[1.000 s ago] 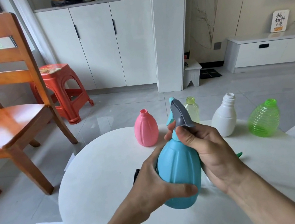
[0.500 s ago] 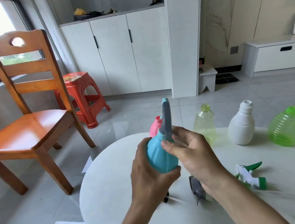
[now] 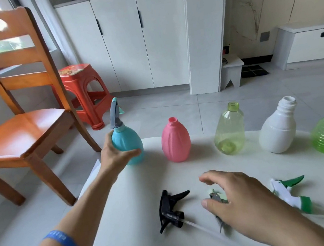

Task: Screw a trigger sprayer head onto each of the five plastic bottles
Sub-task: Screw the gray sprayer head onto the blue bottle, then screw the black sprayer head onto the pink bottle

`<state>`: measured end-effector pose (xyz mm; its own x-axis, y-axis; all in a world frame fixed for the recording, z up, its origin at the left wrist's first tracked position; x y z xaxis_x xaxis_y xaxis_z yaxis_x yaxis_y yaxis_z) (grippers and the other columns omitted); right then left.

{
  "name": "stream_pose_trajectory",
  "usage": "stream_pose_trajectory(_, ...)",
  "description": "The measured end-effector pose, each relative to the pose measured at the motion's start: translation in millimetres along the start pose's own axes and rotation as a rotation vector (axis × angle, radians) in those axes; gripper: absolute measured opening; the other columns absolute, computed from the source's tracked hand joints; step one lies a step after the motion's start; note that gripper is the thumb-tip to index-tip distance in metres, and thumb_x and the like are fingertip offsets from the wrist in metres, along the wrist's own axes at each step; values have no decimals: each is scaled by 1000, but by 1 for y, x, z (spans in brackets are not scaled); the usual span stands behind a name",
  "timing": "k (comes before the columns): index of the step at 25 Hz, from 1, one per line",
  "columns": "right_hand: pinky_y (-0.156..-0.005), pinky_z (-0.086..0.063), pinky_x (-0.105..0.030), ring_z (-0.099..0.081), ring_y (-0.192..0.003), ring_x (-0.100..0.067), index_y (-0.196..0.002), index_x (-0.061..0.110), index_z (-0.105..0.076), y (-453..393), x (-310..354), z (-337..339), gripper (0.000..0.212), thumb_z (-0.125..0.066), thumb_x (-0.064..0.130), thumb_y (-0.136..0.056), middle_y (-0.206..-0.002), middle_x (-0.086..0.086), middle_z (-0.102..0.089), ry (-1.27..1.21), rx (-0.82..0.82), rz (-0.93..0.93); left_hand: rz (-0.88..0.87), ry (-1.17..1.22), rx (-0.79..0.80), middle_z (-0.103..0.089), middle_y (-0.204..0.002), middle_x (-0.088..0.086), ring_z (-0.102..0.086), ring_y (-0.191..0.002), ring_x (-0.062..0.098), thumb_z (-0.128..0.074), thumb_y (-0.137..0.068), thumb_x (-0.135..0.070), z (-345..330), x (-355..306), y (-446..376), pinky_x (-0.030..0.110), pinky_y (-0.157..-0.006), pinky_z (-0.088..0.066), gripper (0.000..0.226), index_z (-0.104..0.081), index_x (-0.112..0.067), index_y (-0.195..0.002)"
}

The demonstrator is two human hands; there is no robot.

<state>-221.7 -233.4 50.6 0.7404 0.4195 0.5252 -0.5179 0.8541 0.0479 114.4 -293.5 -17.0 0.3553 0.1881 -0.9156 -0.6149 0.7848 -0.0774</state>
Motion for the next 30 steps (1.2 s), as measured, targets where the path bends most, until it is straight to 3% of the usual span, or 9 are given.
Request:
stream_pose_trajectory(5, -84, -38, -28, -51, -118, -9, -134, 41, -44, -6, -1, -5, 45, -51, 52, -91, -127, 19, -60, 84, -8, -4, 30, 44, 71, -60, -103, -10, -61, -96, 8, -89, -40, -33, -10, 20, -12, 20, -63, -49, 89, -46, -42, -118)
stream_pose_trajectory(9, -75, -33, -26, -56, -112, -12, -128, 38, -50, -15, 7, -17, 39, -54, 46, -90, -123, 16, -63, 96, -26, 17, 140, 18, 105, -54, -132, 4, -56, -117, 24, -93, -41, -29, -4, 40, 9, 40, -99, -49, 120, -33, -29, -145)
stream_pose_trajectory(11, -78, -39, -31, -56, -109, -18, -120, 29, -55, -21, 20, -36, 33, -53, 41, -90, -119, 9, -65, 169, -54, 74, 226, -27, 122, -44, -147, 11, -46, -131, 26, -95, -50, -19, 3, 47, 26, 38, -106, -41, 122, -28, -24, -152)
stream_pose_trajectory(14, -89, -38, -41, -52, -112, -28, -112, 20, -56, -27, 39, -85, 25, -55, 32, -89, -116, -2, -64, 359, -14, 161, 293, -131, 103, -44, -148, 12, -47, -131, 27, -91, -63, -12, 19, 48, 62, 35, -99, -43, 102, -37, -19, -149)
stream_pose_trajectory(17, -88, -35, -39, -49, -112, -28, -112, 19, -53, -28, 46, -113, 27, -57, 14, -86, -113, -5, -65, 407, 0, 191, 169, -181, 55, -68, -119, 2, -67, -99, 16, -81, -73, -15, 37, 23, 99, 25, -70, -54, 51, -63, -23, -121)
stream_pose_trajectory(20, -86, -39, -33, -53, -107, -23, -105, 22, -60, -29, 40, -96, 22, -61, 17, -84, -92, 4, -65, 109, -113, 126, 17, -163, 117, -75, -93, -4, -72, -85, 11, -74, -80, -12, 40, -8, 118, 18, -61, -51, 26, -70, -25, -101)
stream_pose_trajectory(23, -82, -50, -28, -66, -94, -14, -94, 20, -70, -31, 19, -41, 14, -74, 16, -81, -89, 4, -75, -605, -203, -5, 0, -54, 155, -75, -94, -1, -72, -87, 15, -73, -82, -7, 24, -31, 117, 24, -67, -53, 29, -69, -21, -106)
stream_pose_trajectory(26, -77, -47, -27, -67, -88, -13, -96, 16, -72, -26, -12, 17, 19, -77, 13, -79, -101, -7, -78, -1235, -215, -29, 85, 314, 71, -74, -103, 2, -69, -96, 17, -74, -80, -7, -6, -52, 102, 29, -76, -53, 33, -68, -23, -108)
stream_pose_trajectory(30, -88, -40, -37, -67, -103, -10, -104, 27, -70, -9, -53, 60, 32, -72, 27, -72, -117, 0, -75, -1500, -451, -45, 55, 326, 154, -57, -125, -6, -56, -114, 17, -81, -59, -32, -73, -68, 73, 25, -80, -45, 81, -48, -33, -133)
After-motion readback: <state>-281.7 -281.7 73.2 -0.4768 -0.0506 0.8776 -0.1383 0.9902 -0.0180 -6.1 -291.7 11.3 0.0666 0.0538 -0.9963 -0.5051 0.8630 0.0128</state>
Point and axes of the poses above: each hand's wrist, its own y-axis away from the middle knuckle, its own z-axis out of the back of the hand, x = y × z, the point moved 7 cm from there along -y, towards the middle knuckle
